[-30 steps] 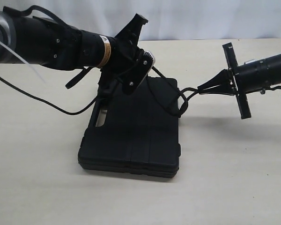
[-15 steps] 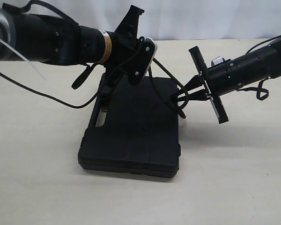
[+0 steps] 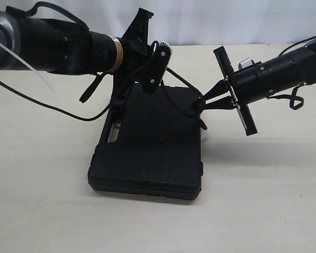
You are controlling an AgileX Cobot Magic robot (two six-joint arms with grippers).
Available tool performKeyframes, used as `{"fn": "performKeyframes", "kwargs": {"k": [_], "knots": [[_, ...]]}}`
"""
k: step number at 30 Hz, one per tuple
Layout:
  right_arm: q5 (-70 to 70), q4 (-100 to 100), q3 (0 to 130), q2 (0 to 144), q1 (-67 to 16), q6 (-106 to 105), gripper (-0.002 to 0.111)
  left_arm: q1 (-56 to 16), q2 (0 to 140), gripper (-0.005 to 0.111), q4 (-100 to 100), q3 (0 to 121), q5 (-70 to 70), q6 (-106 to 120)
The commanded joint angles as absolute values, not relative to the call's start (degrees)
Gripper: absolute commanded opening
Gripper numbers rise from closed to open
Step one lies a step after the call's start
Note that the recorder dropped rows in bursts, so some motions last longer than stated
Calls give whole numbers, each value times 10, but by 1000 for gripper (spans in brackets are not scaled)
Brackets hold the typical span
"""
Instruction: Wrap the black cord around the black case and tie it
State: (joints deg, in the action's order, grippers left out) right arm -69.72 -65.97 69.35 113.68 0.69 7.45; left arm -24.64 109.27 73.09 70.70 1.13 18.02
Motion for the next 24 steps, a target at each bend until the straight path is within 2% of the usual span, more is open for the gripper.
{"fn": "performKeyframes", "kwargs": {"k": [1,4,9,19,20,23,24], "knots": [[-681,-656,692,1132,7,-93,4,-247,1094,0,729,705,12,176],[-700,-684,692,1132,7,-218,4,-247,1098,0,729,705,14,176],[-700,-711,692,1124,5,-280,4,-247,1116,0,729,702,16,176],[-700,-696,692,1124,5,-290,5,-247,1117,0,734,693,17,181],[-700,-694,692,1124,5,-303,6,-247,1117,0,736,693,21,181],[-700,-694,692,1124,5,-338,26,-247,1117,0,740,693,20,181],[-700,-694,692,1124,5,-338,40,-247,1117,0,743,693,16,179]]}}
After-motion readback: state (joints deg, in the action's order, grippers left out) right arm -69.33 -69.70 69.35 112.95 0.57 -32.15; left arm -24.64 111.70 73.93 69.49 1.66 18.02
